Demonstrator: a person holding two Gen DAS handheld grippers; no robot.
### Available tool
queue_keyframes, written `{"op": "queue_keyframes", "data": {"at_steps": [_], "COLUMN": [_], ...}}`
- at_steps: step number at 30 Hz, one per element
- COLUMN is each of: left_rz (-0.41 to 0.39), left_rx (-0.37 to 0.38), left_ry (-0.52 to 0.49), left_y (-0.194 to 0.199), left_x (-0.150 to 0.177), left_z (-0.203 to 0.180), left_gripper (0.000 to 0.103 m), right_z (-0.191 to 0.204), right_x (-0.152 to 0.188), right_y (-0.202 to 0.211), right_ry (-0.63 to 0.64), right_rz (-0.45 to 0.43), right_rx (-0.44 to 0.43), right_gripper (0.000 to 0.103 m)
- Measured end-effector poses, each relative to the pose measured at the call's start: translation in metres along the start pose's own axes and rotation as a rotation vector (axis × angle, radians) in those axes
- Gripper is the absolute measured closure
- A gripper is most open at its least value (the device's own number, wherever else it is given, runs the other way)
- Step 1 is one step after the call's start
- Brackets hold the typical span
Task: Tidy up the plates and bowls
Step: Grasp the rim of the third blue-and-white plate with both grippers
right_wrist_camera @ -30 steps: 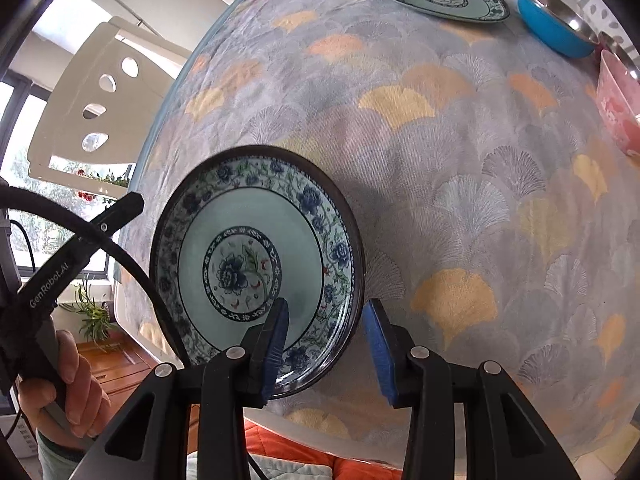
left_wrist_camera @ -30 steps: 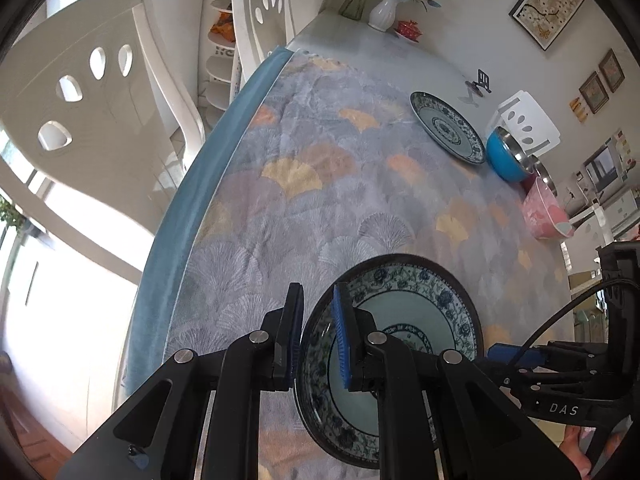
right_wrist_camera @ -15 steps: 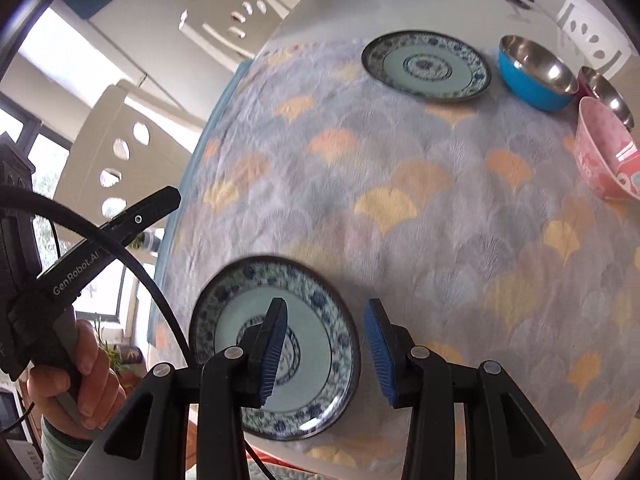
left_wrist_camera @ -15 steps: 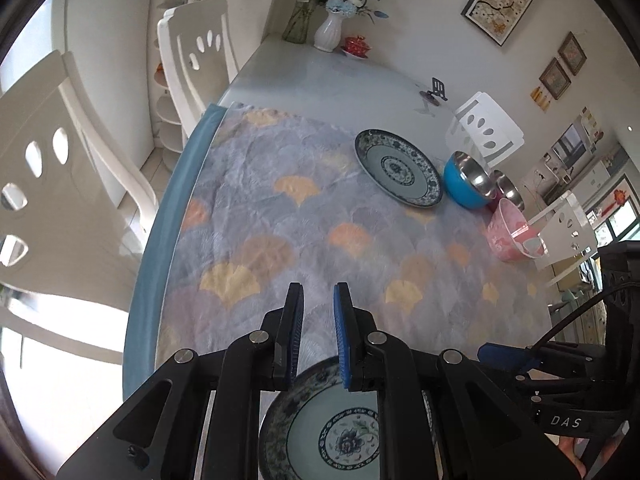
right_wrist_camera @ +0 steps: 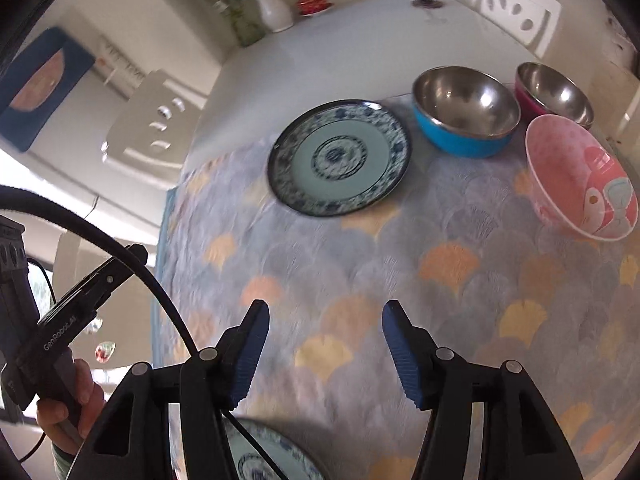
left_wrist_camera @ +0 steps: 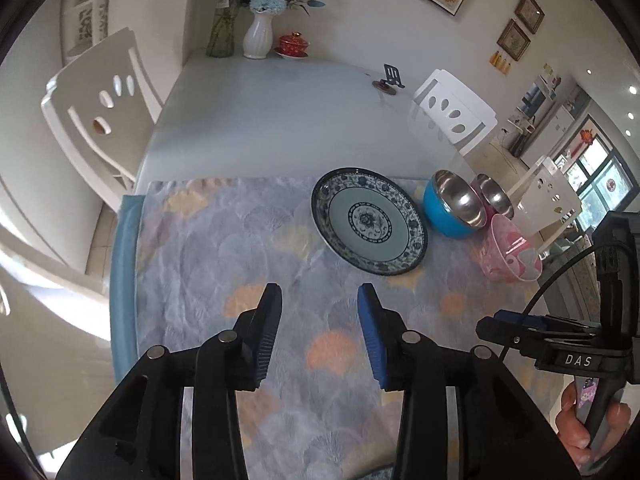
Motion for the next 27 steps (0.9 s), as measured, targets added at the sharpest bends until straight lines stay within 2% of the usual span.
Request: {"op": "queue_keyframes", "data": {"at_steps": [3, 7, 13, 17, 23, 27], "left_rz": [0.034, 0.075, 0.134, 0.172, 0.163, 0.160], "left_rx": [0.043, 0.133, 0.173, 0.179, 0.222, 0.236], "left_ry": [0.001, 0.012, 0.043, 0.067, 0.070, 0.061], "left_y": [-0.032, -0.073, -0.131, -0.160, -0.175, -0.179], "left_x": [-0.018, -0.036, -0.041, -0.041, -0.047, -0.053], "left_z": [-0.008, -0.019, -0.025, -0.024, -0.030, -0.034], "left_gripper": [0.048, 0.045, 0.053, 0.064, 0.068, 0.068], "right_z": [-0.014, -0.032, -0.052, -0.062, -0.075, -0.071], "right_x": [-0.020, -0.047, -0.069, -0.079, -0.090, -0.097], "right_y": [-0.014, -0.035, -0.071, -0.092, -0.115, -0.122], "right_ry": [-0.042, -0.086, -0.118, -0.109, -0.124, -0.070], "right_rz": [-0.003, -0.033, -0.010, 0.003, 0.027, 0.015], "right_rx": [0.024, 0.069, 0.104, 0.132, 0.136, 0.176], "right_gripper": [0.046, 0.046, 0.047, 0.048, 0.053, 0.054]}}
Point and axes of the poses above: each gripper's, at about its wrist camera, not at the fingertips, and y roughly against the way its jaws point, z to its left, x to its underside, the point moved 10 cm from there along -y, roughly the way its jaws point, and after that the axes turned 12 degrees about -x, right-handed, at the moved point
